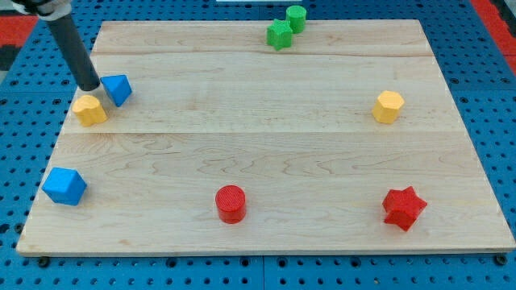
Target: Move the blue cube below the yellow heart
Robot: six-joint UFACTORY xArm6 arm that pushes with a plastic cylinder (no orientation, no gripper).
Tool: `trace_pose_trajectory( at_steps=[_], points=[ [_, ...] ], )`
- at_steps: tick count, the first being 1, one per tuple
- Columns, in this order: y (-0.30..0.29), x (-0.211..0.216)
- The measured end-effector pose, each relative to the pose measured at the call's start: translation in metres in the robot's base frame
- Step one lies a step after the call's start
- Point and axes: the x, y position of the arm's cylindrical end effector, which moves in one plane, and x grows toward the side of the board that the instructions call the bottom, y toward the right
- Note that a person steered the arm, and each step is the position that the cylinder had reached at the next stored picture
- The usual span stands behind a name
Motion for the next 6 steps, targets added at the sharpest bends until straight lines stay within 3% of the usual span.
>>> trace_pose_trajectory(
  at_steps=[1, 2, 4, 5, 6],
  points=[
    [0.078, 0.002],
    [0.099, 0.011],
    [0.064, 0.028],
    [0.114, 0.050],
    [0.087, 0.070]
  ],
)
